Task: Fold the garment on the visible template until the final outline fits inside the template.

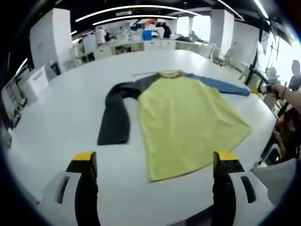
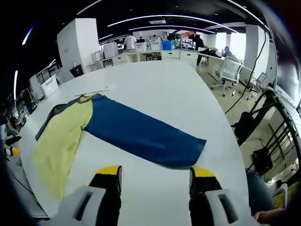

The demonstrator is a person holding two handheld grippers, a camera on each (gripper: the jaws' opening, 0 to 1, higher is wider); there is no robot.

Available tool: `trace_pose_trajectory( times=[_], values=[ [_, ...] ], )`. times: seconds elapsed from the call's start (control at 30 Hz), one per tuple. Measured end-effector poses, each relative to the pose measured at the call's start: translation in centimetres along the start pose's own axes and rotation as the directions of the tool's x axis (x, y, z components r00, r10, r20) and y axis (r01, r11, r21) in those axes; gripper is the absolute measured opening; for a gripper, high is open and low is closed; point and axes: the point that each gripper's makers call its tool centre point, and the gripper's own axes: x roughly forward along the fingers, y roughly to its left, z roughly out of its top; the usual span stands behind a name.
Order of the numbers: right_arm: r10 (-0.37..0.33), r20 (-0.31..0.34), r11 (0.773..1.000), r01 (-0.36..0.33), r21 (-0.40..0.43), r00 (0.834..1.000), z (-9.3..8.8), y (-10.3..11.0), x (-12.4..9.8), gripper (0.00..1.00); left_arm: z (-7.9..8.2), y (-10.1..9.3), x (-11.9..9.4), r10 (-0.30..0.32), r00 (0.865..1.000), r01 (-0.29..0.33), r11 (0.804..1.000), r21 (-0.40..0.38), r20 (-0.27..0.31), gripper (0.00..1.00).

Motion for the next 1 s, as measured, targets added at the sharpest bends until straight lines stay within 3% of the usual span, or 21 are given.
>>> trace_pose_trajectory(
  times=[0.3,0.63,0.83,0.87,1.0],
  values=[
    [-0.082,-0.022,0.993,0.084,0.077,0.996,0.0,-2.7,1.9,0.48,0.5,-0.1,-0.1,-0.010,1.000,0.010,1.000,0.021,0.009,0.99],
    [-0.103,-0.046,0.985,0.108,0.137,0.994,-0.1,-4.2,4.0,0.26,0.7,0.0,0.1,-0.022,1.000,0.022,0.998,0.057,0.005,0.99],
    [-0.141,-0.101,0.977,0.154,0.146,0.985,-1.1,-4.8,4.2,0.15,0.3,0.3,0.2,-0.020,1.000,0.021,0.998,0.051,-0.013,0.99],
    [-0.147,-0.077,0.979,0.156,0.130,0.986,-0.7,-5.0,4.3,0.12,0.2,0.3,0.2,-0.022,1.000,0.022,0.998,0.050,-0.015,0.99],
    [-0.151,-0.088,0.977,0.162,0.140,0.985,-0.8,-5.4,4.5,0.03,0.1,0.3,0.1,-0.018,1.000,0.019,0.999,0.051,-0.021,0.99]
  ],
)
